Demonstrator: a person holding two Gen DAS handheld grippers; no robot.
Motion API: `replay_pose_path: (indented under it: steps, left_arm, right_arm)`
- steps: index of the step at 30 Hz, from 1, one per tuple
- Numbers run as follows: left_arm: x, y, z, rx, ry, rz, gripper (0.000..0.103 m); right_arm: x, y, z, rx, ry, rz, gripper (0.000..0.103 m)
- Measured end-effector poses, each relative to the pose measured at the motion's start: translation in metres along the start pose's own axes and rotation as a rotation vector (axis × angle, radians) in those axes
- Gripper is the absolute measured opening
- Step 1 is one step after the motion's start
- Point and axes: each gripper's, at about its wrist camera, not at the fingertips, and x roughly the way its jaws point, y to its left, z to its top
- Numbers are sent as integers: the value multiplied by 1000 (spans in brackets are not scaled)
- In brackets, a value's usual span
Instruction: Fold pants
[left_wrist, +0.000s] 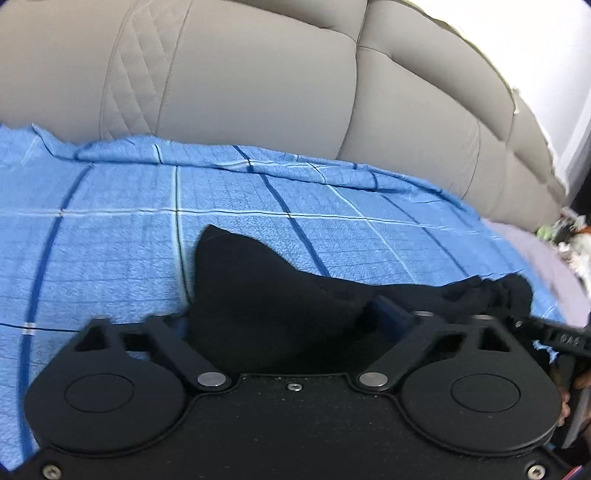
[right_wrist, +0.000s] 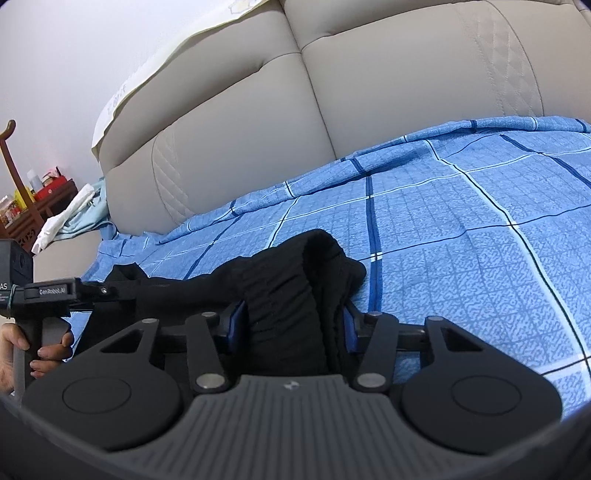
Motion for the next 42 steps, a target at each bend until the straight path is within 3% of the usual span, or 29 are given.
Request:
replay_pose_path:
  steps: [1, 4, 7, 11, 18, 23, 24, 25, 26, 28, 31, 35, 38, 41, 42]
  left_arm:
    - [-3, -1, -3, -4, -16, 31, 37]
    - [-15, -8, -9, 5, -81, 109, 19]
    - [-22, -20, -7, 82, -144, 209, 14]
    - [-11, 4, 18, 7, -140, 253, 14]
    - [24, 31, 79, -29, -190, 374, 14]
    - [70, 46, 87, -23, -122, 470, 22]
    - [77, 48, 85, -26, -106, 501, 33]
    - [82, 50, 84, -28, -94, 528, 43]
    - [79, 50, 81, -33, -108, 542, 46]
    - [68, 49, 80, -53, -133, 541, 62]
    - [38, 45, 71, -32, -165, 531, 66]
    - [-4, 33, 41, 49, -195, 536, 71]
    - [-19, 17, 12, 126, -172, 531, 71]
    - [-16, 7, -15, 182, -126, 551, 71]
    - [-15, 6, -24, 190, -109, 567, 71]
  right_arm:
    - [0, 1, 0, 2, 0, 0, 50]
    - [2, 10, -2, 11, -3, 3, 40]
    - [13, 33, 2, -58, 0, -24, 36]
    - [41, 54, 28, -92, 2, -36, 34]
    - [110, 88, 80, -199, 1, -42, 34]
    - [154, 82, 93, -190, 51, -55, 38]
    - [160, 80, 93, -178, 64, -61, 62]
    - [165, 76, 92, -159, 81, -76, 76]
    - [167, 73, 92, -147, 98, -82, 81]
    - [160, 70, 91, -146, 90, -96, 88]
    - [132, 64, 92, -142, 36, -121, 94]
    - [94, 64, 80, -133, -5, -182, 95]
    - [82, 74, 59, -165, 25, -209, 93]
    - [81, 85, 40, -184, 62, -222, 70]
    - [81, 87, 35, -168, 71, -216, 56]
